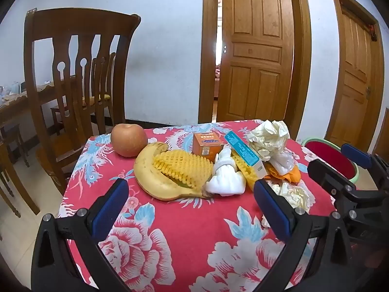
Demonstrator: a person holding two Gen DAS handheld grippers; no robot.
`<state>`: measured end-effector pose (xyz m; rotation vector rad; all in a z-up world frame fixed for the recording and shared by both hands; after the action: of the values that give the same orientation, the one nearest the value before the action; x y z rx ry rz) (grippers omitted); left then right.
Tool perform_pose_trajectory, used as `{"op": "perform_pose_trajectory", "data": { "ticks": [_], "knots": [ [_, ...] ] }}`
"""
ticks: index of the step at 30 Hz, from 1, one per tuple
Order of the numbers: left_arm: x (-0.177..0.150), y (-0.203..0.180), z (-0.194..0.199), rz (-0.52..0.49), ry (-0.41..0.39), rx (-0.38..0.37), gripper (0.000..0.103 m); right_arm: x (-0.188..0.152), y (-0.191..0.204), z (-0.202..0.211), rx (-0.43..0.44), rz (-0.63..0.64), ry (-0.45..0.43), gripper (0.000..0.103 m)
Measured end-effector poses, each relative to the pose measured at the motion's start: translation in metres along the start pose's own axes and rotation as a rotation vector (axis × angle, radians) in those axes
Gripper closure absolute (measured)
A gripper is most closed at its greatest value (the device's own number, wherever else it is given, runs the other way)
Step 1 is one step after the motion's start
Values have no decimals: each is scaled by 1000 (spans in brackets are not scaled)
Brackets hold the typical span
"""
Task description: Collect trash
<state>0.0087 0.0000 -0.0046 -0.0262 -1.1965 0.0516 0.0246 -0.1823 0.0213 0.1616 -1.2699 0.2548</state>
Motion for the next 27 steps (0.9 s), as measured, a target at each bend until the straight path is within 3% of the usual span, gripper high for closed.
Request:
{"op": "perform_pose_trajectory", "data": {
  "ticks": [6, 7, 27],
  "knots": [
    [0, 0, 1, -5, -26, 9, 3, 0, 1, -8, -11, 7, 1, 0],
    [0, -1, 1, -9, -29, 10, 3, -1, 0, 0, -3, 4, -41, 0],
    [1, 2, 0, -2, -6, 14, 2, 0, 0, -1, -1, 1, -16, 0]
  ]
}}
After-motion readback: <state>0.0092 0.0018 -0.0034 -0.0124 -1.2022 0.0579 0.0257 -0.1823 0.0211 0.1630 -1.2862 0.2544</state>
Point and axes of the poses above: each gripper's, at about its wrist camera, not at the fingertips, and z roughly against the way its jaws point, y to its left, x to its top, the point moved 1 cm from there along -z, roughly the way its jaws point, and after that the axes turned 6 degrees about -y, right-handed, at the moved point
